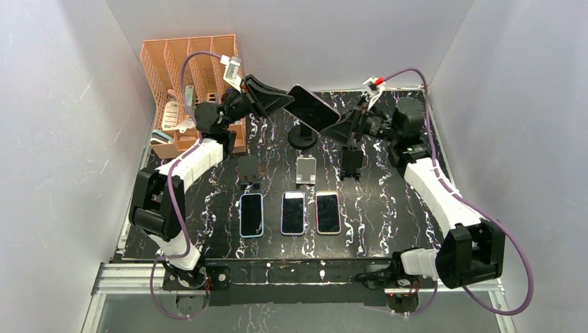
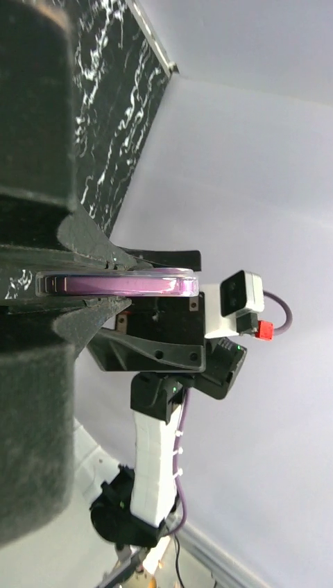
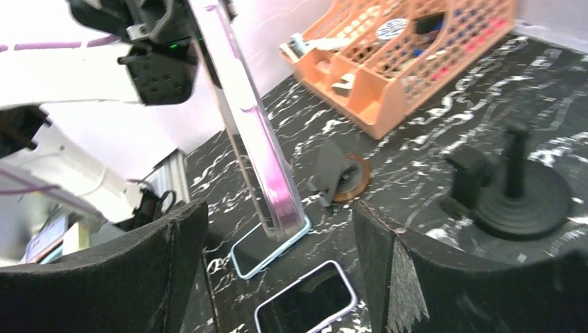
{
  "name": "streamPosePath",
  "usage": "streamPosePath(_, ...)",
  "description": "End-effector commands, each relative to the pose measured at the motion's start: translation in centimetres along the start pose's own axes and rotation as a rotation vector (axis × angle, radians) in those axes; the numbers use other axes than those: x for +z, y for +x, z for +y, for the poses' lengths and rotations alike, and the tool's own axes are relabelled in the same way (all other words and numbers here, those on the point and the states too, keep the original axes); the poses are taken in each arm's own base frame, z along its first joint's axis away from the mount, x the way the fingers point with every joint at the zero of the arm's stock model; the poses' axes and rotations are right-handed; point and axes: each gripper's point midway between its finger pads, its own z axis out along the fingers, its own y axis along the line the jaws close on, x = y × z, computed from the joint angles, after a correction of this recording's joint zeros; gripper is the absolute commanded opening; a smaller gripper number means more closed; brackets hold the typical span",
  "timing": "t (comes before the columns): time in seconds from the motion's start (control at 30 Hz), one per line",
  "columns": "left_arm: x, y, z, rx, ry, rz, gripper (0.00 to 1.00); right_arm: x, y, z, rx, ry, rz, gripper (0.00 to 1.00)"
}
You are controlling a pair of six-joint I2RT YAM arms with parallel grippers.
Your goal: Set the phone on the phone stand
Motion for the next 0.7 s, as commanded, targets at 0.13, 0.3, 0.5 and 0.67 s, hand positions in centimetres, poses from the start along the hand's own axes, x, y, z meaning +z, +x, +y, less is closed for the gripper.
streamPosePath(0.13, -0.1, -2.9, -4.7, 0.017, 0.140, -0.122, 0.00, 1.7, -2.0, 3.7, -0.177, -0.133, -0.049, 0.79)
streamPosePath(0.3, -0.1, -2.6, -4.5, 0.012, 0.143, -0.118, 0.00, 1.9, -2.0, 3.8, -0.183, -0.148, -0.043, 0.72)
streamPosePath(0.5, -0.1, -2.4, -4.4, -0.007, 0.154, -0.117, 0.00, 2.7, -1.6, 4.2, -0.183, -0.198, -0.011, 0.61)
streamPosePath(0.67, -0.1, -2.2, -4.0, -0.017, 0.155, -0.114, 0.00, 3.7, -1.1, 4.7, -0.188, -0.237, 0.036, 0.51)
